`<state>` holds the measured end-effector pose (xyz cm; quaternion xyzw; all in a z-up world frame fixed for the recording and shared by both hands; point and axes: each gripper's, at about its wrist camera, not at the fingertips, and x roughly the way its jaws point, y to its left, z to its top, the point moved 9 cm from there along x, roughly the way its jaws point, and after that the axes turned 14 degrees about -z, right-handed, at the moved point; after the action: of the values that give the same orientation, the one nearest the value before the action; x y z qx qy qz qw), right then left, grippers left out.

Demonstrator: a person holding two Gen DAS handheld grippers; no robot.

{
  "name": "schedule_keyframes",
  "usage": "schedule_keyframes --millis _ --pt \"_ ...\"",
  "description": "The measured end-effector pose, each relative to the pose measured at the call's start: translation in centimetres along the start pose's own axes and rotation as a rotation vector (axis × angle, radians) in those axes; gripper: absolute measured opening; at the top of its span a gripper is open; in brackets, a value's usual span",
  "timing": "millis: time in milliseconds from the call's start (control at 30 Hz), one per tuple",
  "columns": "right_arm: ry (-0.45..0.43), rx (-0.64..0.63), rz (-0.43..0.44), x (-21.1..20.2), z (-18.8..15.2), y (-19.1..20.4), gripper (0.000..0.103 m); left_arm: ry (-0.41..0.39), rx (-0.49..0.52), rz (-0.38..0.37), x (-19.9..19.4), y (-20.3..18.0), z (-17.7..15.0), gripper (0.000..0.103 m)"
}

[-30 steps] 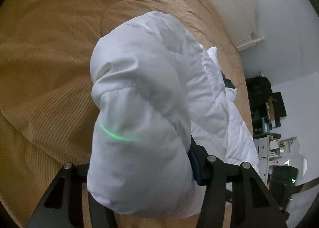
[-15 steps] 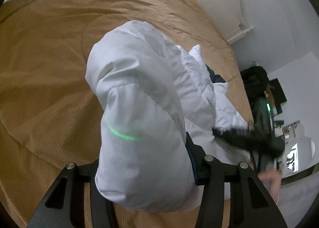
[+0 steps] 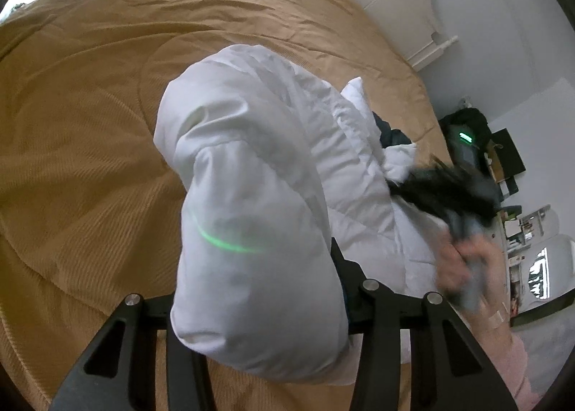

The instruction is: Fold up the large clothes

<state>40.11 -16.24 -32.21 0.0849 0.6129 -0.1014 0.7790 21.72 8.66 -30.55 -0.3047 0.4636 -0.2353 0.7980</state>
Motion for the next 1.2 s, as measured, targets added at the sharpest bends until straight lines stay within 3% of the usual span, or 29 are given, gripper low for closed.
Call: schedule_keyframes --millis 233,333,400,567,767,900,1000,1033,1133,1200 --pt "0.114 -0.128 0.106 -5.1 -15.0 -0.6 0.001 0.003 0.033 0.025 -0.1 -0.6 -0.2 0.045" --pt "0.157 -0.15 0.131 -6.4 -19.1 -1.0 0.003 0.004 0.051 0.033 -0.2 -0.9 -0.4 0.045" --pt "0.14 -0.166 0.115 -6.1 -20.3 -1.0 0.003 0.008 0.058 0.03 -0.2 -1.1 -0.5 0.045" --pt "0.139 -0.168 0.084 -2.0 -20.7 -1.1 0.0 0.014 0.148 0.014 0.1 -3.9 -0.5 0.045" --pt "0.104 -0.175 0.105 -1.8 -21.2 -1.3 0.0 -0.003 0.322 0.015 -0.7 -9.2 -0.6 0.044" --pt "0.11 -0.085 0.262 -5.0 -21.6 -5.8 0.003 -0.006 0.425 0.009 -1.3 -13.3 -0.3 0.044" --pt "-0.001 -0.029 0.247 -7.8 -19.9 -10.6 0.006 0.021 0.521 0.019 -0.9 -16.5 -1.1 0.044" --pt "0.008 -0.002 0.269 -7.4 -19.5 -11.4 0.007 0.029 0.553 0.023 -0.8 -17.4 -1.4 0.044" --pt "0.158 0.033 0.418 -2.4 -20.0 -10.5 0.0 0.095 0.656 0.026 0.9 -20.6 -3.4 0.044" --pt "0.165 0.029 0.429 -0.6 -20.1 -10.0 0.0 0.132 0.725 0.031 2.2 -22.7 -4.9 0.044"
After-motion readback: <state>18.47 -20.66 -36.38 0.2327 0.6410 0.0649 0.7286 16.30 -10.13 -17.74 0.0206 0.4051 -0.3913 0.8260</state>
